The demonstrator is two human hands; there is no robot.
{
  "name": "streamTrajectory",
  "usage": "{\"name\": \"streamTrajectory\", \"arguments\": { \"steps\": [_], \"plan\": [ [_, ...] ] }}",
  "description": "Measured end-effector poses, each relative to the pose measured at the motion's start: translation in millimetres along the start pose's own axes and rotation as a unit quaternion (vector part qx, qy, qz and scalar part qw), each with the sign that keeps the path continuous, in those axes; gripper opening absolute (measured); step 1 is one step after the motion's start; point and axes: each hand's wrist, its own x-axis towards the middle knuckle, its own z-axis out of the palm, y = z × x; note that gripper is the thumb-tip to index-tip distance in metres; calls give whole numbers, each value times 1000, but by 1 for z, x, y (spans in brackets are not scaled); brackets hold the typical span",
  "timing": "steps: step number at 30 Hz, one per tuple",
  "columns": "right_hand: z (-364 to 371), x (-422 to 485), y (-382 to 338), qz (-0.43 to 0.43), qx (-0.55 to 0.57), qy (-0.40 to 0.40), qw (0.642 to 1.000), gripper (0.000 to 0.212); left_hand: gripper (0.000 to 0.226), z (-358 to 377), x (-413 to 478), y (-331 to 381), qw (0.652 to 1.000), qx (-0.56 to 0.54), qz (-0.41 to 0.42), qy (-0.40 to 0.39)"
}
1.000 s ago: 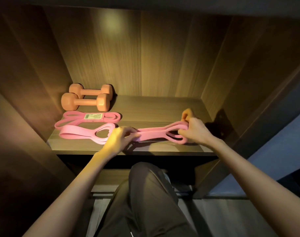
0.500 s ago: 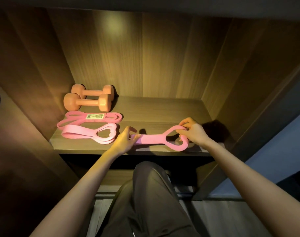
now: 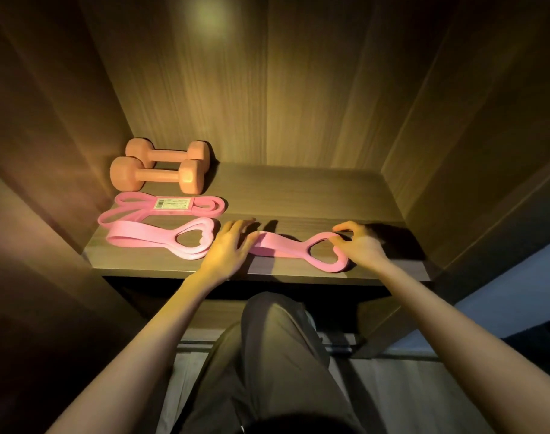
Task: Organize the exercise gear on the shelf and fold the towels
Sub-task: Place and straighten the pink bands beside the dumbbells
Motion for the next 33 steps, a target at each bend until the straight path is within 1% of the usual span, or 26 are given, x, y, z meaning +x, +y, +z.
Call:
{"name": "streamTrajectory", "arguments": {
  "steps": [1,3,4,8,10,14,16,18,22,28,31,33],
  "plan": [
    [-2,-1,0,10,-3,-11,1000,40,49,-4,-2,-1,1000,-7,9,5],
    [-6,-5,-2,25,-52,-30,998,57,56,-11,-5,-3,1000,-5,21,0],
    [-6,-8,-3,28,-81,-36,996,60,58,-13,-5,-5,1000,6,27,-10],
    [-1,-17,-5,51,-159,-51,985,44,61,-8,-4,-7,995,55,56,-56],
    [-1,-19,-9,60,-179,-44,981,40,58,0,-3,-5,996,51,48,-57],
    [-6,-21,-18,59,-199,-32,978,42,36,4,-2,-4,998,48,33,-31],
    [-8,-21,-20,54,-171,-44,983,39,32,1,-4,-3,998,54,32,-27],
    [-10,-20,-21,47,-108,-53,992,36,32,-5,-7,-4,998,58,32,-17],
    [-10,-20,-36,26,25,-45,998,47,32,-26,-19,-5,997,68,32,12],
    [13,-25,-74,3,102,-60,993,51,31,-63,-47,-23,997,30,27,70],
    [31,-31,-98,-34,125,-93,987,42,32,-84,-57,-38,992,39,-12,118],
    [42,-35,-116,-43,156,-111,981,39,31,-99,-61,-45,986,35,-21,164]
  ]
}}
